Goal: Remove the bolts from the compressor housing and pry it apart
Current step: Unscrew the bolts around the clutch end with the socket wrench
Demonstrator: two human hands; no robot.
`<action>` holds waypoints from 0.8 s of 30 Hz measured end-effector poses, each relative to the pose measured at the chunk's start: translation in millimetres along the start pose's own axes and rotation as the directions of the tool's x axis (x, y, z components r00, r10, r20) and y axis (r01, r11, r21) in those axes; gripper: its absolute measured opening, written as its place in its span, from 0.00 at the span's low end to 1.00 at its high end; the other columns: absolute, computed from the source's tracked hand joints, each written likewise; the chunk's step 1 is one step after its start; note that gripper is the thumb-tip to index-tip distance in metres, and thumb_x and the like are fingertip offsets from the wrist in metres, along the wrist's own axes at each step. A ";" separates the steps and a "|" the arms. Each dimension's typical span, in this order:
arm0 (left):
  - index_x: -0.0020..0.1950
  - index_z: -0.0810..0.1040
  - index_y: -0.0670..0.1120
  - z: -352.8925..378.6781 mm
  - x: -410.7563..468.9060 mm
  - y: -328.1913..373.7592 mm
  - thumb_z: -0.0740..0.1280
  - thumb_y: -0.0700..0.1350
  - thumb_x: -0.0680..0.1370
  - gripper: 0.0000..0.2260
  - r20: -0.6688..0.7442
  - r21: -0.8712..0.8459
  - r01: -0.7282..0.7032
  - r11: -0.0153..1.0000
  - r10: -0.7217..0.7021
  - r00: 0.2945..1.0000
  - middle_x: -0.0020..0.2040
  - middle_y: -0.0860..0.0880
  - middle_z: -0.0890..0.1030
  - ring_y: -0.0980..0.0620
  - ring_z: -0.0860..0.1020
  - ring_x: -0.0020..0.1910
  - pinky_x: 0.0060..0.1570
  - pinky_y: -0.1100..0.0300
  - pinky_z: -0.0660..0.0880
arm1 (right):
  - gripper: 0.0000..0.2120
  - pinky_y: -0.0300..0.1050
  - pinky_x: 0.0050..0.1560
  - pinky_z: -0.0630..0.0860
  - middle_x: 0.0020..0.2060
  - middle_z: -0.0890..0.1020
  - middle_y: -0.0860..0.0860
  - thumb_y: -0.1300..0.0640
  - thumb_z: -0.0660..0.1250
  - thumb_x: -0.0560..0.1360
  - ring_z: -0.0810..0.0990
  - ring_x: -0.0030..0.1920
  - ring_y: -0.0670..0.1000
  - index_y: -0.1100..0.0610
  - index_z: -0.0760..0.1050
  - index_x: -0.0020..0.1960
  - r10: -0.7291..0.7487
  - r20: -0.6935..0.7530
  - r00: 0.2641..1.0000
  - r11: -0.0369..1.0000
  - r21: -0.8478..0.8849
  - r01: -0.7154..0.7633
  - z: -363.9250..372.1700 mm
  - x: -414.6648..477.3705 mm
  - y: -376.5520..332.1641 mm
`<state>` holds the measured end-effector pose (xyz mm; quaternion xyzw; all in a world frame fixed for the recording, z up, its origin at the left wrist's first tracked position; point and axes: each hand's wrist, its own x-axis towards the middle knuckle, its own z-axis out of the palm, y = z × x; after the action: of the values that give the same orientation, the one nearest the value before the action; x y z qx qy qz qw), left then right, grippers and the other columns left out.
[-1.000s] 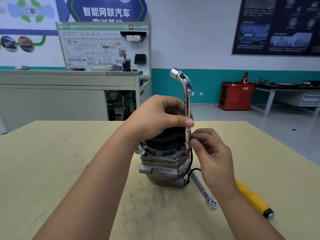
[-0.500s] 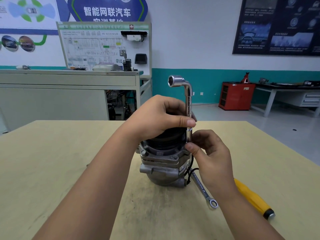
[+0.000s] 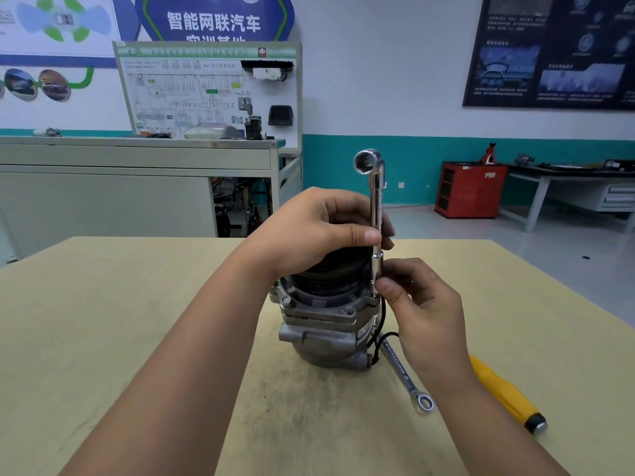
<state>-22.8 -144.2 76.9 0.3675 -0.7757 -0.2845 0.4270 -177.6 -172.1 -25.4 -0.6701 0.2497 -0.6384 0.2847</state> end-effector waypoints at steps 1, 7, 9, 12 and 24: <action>0.44 0.81 0.49 0.2 0.2 0.5 0.70 0.37 0.74 0.07 -0.014 0.013 0.003 1.000 -0.003 1.000 0.39 0.54 0.85 0.58 0.83 0.43 0.48 0.69 0.75 | 0.13 0.33 0.47 0.74 0.40 0.82 0.42 0.64 0.68 0.73 0.80 0.45 0.44 0.45 0.78 0.44 0.021 0.002 1.000 1.000 0.014 -0.021 -0.7 0.1 1.0; 0.42 0.82 0.47 2.7 0.1 2.6 0.74 0.40 0.70 0.04 -0.109 0.088 0.024 0.996 -0.014 0.994 0.36 0.54 0.84 0.58 0.81 0.39 0.49 0.64 0.76 | 0.16 0.29 0.44 0.73 0.41 0.83 0.40 0.64 0.66 0.76 0.80 0.44 0.41 0.43 0.79 0.43 0.052 0.020 0.998 0.998 0.030 -0.052 -2.5 0.7 -0.8; 0.42 0.82 0.46 2.7 -0.4 3.7 0.75 0.41 0.69 0.04 -0.117 0.106 0.020 0.994 -0.008 0.993 0.35 0.54 0.83 0.57 0.80 0.38 0.46 0.64 0.76 | 0.12 0.29 0.44 0.73 0.41 0.82 0.40 0.58 0.68 0.72 0.79 0.43 0.40 0.40 0.79 0.42 0.052 0.043 0.998 0.998 0.029 -0.053 -0.4 -0.2 -2.2; 0.41 0.81 0.45 3.8 -0.2 4.1 0.76 0.44 0.68 0.07 -0.121 0.112 0.018 0.994 -0.004 0.993 0.36 0.52 0.82 0.56 0.79 0.38 0.45 0.59 0.76 | 0.10 0.30 0.46 0.73 0.41 0.80 0.40 0.55 0.71 0.66 0.78 0.44 0.41 0.42 0.77 0.43 0.045 0.047 0.998 0.999 -0.028 -0.044 2.5 -0.9 -2.5; 0.46 0.83 0.55 0.7 -1.0 2.3 0.72 0.44 0.72 0.06 -0.018 0.025 -0.006 1.000 0.007 1.000 0.42 0.54 0.86 0.58 0.83 0.46 0.52 0.67 0.76 | 0.18 0.30 0.44 0.74 0.40 0.82 0.39 0.70 0.70 0.70 0.79 0.43 0.39 0.46 0.76 0.45 0.066 0.037 0.997 0.998 0.022 -0.067 -0.4 0.8 -2.3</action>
<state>-23.9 -142.0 77.9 0.3727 -0.7765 -0.2702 0.4303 -178.1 -171.0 -23.1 -0.6695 0.2591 -0.6194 0.3179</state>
